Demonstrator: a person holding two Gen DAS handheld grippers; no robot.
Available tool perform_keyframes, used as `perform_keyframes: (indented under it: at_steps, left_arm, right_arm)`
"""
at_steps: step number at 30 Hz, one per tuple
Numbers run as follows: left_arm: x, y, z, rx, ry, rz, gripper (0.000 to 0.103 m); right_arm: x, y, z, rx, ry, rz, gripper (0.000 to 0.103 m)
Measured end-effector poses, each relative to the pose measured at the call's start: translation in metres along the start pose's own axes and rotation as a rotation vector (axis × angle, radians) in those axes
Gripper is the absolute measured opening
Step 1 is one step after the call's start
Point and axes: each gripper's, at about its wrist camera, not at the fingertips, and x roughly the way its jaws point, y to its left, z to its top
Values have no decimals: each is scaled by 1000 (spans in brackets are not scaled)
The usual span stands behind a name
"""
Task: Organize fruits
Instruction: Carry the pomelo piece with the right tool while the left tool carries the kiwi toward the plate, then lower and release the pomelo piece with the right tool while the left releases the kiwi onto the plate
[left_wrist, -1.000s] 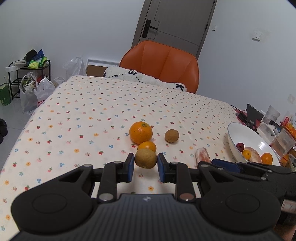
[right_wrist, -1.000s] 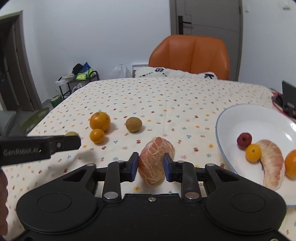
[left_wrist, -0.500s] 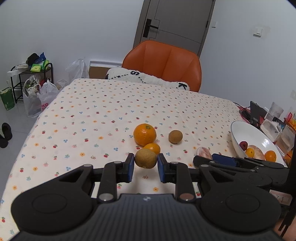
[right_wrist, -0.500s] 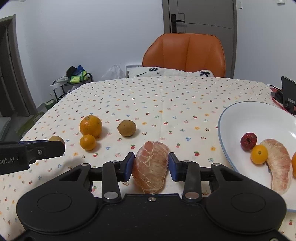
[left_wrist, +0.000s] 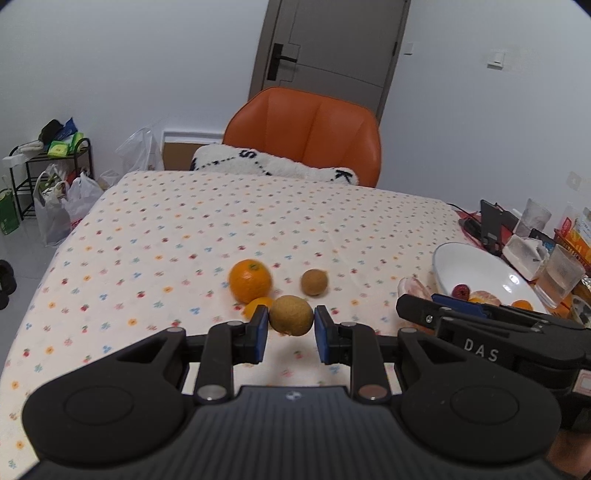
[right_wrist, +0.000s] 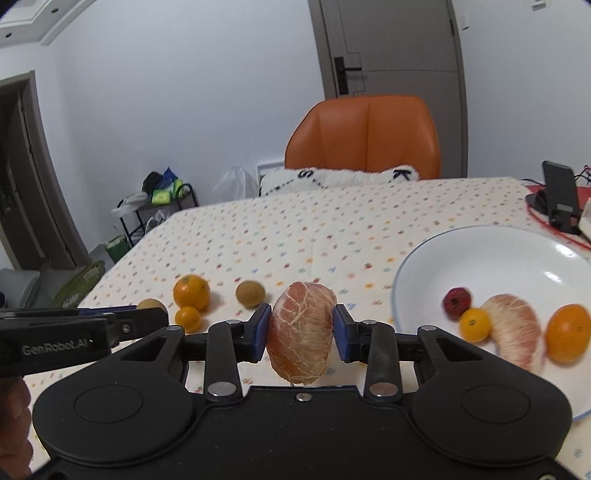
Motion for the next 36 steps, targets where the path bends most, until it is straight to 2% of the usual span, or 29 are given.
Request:
perform_keyframes:
  at_steps: [11, 22, 36]
  left_arm:
    - [8, -48, 6, 58, -11, -74, 25]
    - [26, -102, 10, 98, -16, -168, 25]
    - [54, -151, 18, 126, -17, -215, 25]
  right_arm:
    - [-31, -35, 7, 31, -66, -47, 34]
    - [-56, -85, 1, 67, -87, -131, 34]
    - [-66, -131, 8, 88, -117, -196, 34]
